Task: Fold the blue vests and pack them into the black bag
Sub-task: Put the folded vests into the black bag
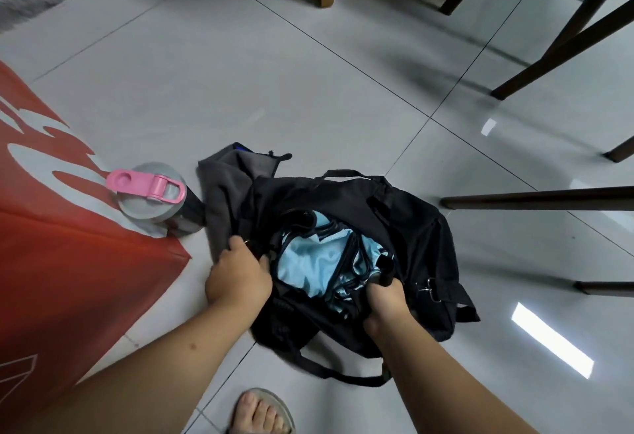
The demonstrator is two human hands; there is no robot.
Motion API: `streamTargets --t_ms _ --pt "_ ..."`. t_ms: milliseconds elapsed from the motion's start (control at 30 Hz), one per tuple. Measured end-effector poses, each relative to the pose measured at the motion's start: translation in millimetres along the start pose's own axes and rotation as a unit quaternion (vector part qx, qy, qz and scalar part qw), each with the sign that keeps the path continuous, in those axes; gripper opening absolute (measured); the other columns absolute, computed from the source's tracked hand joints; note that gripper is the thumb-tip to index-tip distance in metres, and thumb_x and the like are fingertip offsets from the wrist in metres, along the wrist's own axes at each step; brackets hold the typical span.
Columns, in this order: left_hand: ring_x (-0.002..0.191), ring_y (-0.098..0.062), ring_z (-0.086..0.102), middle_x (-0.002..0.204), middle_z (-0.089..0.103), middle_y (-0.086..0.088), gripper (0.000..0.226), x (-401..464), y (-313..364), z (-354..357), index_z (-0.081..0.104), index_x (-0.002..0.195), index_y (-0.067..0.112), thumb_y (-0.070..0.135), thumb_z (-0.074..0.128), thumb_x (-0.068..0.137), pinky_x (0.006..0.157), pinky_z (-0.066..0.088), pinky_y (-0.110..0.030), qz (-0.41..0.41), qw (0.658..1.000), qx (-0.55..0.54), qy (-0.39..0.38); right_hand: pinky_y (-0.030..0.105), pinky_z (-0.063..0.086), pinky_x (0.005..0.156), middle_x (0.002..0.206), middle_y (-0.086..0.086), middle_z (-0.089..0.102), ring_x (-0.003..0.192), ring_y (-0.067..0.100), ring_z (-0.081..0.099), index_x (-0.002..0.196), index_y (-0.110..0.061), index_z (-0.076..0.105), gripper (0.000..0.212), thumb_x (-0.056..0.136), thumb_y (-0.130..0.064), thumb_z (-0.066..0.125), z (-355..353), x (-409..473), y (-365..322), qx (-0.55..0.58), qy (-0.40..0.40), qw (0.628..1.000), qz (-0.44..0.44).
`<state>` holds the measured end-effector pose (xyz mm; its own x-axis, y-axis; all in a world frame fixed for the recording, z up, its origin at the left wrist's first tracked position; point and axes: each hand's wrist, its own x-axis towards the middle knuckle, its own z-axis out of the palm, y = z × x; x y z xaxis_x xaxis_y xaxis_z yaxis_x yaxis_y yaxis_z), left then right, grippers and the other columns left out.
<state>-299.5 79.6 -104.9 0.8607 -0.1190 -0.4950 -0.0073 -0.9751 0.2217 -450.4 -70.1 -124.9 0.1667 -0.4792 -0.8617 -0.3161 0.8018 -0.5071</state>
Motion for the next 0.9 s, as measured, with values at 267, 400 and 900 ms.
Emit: streamTargets --t_ms 267,400,900 --pt "0.130 -0.049 0.040 0.146 0.035 -0.023 0.052 4 6 21 0.049 0.137 0.025 0.022 0.065 0.087 0.111 0.038 -0.055 -0.175 0.968 -0.162 -0.073 0.050 0.055 0.070 0.086 0.021 0.060 0.070 0.039 0.057 0.106 0.009 0.060 0.026 0.085 0.003 0.046 5 -7 -4 0.017 0.033 0.999 0.015" --pt "0.135 -0.048 0.041 0.147 0.042 -0.028 0.057 7 6 35 0.045 0.146 0.019 0.006 0.057 0.092 0.114 0.037 -0.057 -0.202 0.939 -0.271 -0.068 0.061 0.055 0.081 0.081 0.020 0.057 0.068 0.035 0.059 0.090 -0.001 0.057 0.023 0.094 0.006 0.035 6 -11 0 0.012 0.039 0.999 0.033" --pt "0.121 -0.026 0.058 0.130 0.062 -0.011 0.058 -30 -6 -29 0.066 0.131 0.014 -0.019 0.050 0.086 0.103 0.039 -0.027 0.041 0.935 -0.327 0.128 0.053 0.061 0.065 0.090 0.024 0.073 0.077 0.040 0.072 0.099 0.003 0.068 0.014 0.089 -0.007 0.067 -6 10 -78 -0.143 0.057 0.988 0.019"
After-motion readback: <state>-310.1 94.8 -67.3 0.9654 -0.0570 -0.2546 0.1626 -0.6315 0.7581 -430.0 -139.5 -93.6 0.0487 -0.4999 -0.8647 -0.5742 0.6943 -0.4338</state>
